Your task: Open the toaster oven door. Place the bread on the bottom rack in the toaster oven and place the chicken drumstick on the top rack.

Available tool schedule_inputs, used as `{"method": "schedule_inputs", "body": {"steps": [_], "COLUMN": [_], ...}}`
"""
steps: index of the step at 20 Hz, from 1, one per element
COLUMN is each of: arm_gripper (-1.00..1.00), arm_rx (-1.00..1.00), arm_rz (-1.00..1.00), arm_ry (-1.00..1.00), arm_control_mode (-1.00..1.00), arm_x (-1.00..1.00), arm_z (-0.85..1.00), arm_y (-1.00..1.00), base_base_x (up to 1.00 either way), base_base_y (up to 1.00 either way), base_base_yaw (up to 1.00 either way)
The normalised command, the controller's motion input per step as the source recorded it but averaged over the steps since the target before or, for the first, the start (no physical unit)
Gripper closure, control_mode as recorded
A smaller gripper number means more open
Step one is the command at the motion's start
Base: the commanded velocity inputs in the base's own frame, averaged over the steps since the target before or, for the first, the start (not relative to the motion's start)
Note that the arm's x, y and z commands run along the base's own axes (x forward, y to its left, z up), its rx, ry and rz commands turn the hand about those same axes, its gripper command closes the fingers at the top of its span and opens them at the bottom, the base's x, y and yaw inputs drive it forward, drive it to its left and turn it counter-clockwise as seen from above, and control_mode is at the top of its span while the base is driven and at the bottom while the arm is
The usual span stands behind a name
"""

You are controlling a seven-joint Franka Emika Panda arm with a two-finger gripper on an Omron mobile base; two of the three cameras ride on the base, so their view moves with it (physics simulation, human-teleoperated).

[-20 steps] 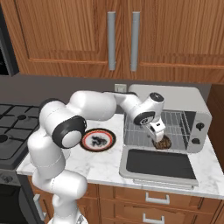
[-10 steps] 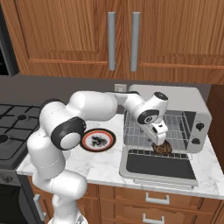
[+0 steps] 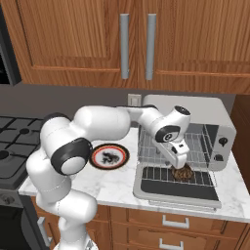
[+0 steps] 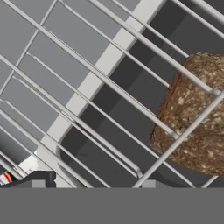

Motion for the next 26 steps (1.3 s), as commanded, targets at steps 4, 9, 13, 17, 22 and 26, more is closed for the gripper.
{"method": "schedule_inputs", "body": {"steps": [4,9,13,17,22,26], "arm_gripper": [1.00,1.00,1.00,1.00,1.00,1.00], "arm_rx": [-0.05,-0.06,-0.06,-0.06,-0.04,0.00], "arm_rz": [0.00,0.00,0.00,0.00,0.00,0.00], "arm_ry": [0.07,0.08,0.08,0.08,0.08,0.07], "arm_control_mode": [-1.00,-1.00,-1.00,-1.00,-1.00,-1.00], "arm_x": [-0.81,-0.81,-0.83,-0.87,-0.74,-0.61], "arm_z": [-0.94,-0.94,-0.94,-0.94,-0.78,-0.38], "arm_y": [0.14,0.16,0.17,0.16,0.13,0.01], "base_base_x": [0.00,0.00,0.00,0.00,0.00,0.00], "base_base_y": [0.00,0.00,0.00,0.00,0.00,0.00], "base_base_yaw": [0.00,0.00,0.00,0.00,0.00,0.00]}}
